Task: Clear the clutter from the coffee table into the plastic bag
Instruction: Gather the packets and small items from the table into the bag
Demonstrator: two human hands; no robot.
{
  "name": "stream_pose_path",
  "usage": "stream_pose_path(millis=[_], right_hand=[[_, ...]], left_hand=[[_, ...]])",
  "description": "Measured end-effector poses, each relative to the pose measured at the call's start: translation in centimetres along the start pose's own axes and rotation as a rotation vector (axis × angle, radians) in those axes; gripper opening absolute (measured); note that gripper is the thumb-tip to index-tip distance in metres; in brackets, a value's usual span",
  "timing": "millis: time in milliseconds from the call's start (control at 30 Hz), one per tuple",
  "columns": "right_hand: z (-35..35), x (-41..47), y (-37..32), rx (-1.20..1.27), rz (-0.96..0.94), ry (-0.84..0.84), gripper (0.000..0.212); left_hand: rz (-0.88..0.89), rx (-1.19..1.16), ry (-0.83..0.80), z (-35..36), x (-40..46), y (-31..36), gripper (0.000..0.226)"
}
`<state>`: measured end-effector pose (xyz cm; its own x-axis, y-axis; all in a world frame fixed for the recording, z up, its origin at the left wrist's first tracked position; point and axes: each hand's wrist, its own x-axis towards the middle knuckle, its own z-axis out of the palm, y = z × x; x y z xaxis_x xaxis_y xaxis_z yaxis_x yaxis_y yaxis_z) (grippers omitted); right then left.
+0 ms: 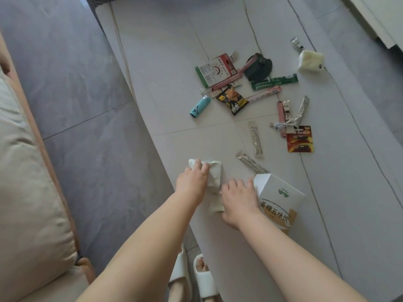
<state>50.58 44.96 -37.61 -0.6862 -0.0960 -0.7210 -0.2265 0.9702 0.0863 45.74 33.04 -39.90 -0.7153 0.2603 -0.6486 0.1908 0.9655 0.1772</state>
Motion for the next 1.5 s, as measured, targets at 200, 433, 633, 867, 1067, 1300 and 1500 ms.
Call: stream_pose_path(millis=[200,433,633,867,1067,1300,1500], right_hand=[[-1.6,-2.0,0.0,-0.057,-0.069,0.023,0.055],[-5.5,-6.4,-2.5,-0.027,-0.148,0.098,0.055],[-8.7,-9.4,-8.8,0.066,-0.221,0.199,0.055],[-10.3,-12.8,-19.3,0.04,-0.34,0.243,0.048],[-9.2,-17.2,-31.0,-0.001,-0.492,0.259,0.045],[-6.5,-23.9,-45.4,-0.092,-0.737,0.224,0.053],[-3.9,-28.1,-55.3,-0.137,-0.885,0.196,0.076]], left_hand=[[-0.119,-0.064,-0.057,0.4,-3.2,-1.6,0.08],[-0.305,-0.264,-0.004,-2.4,-12.0,-4.2,0.063],[-0.413,-0.177,0.164,-4.3,-20.6,-8.6,0.062],[-0.643,-0.391,0.289,-2.2,-30.5,-15.5,0.063],[-0.784,-0.495,0.345,2.0,-40.6,-22.3,0.065],[-1.032,-0.581,0.33,9.4,-53.4,-30.6,0.074],[-1.215,-0.63,0.275,15.2,-60.7,-35.2,0.068]])
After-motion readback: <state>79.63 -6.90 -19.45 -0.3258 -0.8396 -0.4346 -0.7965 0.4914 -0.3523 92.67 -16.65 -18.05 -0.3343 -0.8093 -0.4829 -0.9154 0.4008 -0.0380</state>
